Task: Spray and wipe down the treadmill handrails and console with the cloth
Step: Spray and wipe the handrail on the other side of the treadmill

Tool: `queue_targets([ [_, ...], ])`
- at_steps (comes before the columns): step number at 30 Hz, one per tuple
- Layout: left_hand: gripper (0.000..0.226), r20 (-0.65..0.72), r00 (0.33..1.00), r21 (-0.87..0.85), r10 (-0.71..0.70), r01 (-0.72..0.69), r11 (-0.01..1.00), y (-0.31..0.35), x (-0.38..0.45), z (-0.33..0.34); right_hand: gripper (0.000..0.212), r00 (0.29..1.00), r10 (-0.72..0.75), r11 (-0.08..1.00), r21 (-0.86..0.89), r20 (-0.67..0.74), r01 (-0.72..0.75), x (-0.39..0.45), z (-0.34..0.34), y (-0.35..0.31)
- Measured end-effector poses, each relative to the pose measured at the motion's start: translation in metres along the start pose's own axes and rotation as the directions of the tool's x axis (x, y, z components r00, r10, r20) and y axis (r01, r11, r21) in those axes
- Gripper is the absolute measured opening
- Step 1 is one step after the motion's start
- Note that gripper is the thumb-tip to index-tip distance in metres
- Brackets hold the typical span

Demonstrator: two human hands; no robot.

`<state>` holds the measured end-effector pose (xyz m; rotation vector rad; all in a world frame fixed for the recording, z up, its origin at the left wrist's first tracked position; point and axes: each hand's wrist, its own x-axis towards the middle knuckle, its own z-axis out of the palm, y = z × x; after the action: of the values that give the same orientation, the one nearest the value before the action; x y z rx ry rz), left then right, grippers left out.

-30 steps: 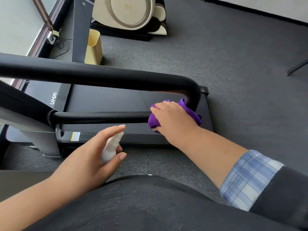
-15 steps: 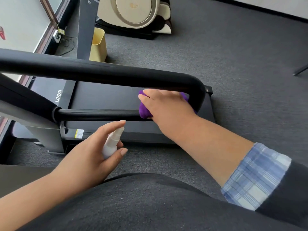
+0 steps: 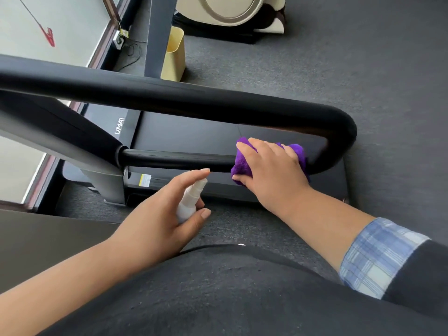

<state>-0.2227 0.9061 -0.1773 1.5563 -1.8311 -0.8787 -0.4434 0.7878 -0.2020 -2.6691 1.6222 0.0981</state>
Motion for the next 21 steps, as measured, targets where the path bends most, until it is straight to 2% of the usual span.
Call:
queue_targets([
  [6,0.062,-0.044,0.998,-0.035,-0.053,0.052,0.998,-0.021,-0.010,-0.010,0.072,0.994,-0.111,0.992,0.062,0.025,0.109,0.034,0.005,-0.041],
  [11,0.061,-0.072,0.993,-0.044,-0.089,0.086,0.995,-0.040,-0.034,-0.030,0.072,0.957,-0.285,0.958,0.010,0.057,0.285,0.069,0.017,-0.113],
  [14,0.062,-0.093,0.990,-0.022,-0.105,0.104,0.994,-0.054,-0.049,-0.046,0.071,0.936,-0.351,0.936,-0.020,0.025,0.352,0.092,0.025,-0.164],
  [17,0.062,-0.104,0.989,-0.008,-0.109,0.109,0.994,-0.068,-0.062,-0.061,0.080,0.930,-0.366,0.926,-0.087,0.035,0.368,0.106,0.032,-0.201],
  [21,0.062,-0.105,0.991,-0.005,-0.081,0.081,0.997,-0.081,-0.069,-0.077,0.083,0.952,-0.306,0.947,-0.098,0.010,0.306,0.109,0.036,-0.208],
])
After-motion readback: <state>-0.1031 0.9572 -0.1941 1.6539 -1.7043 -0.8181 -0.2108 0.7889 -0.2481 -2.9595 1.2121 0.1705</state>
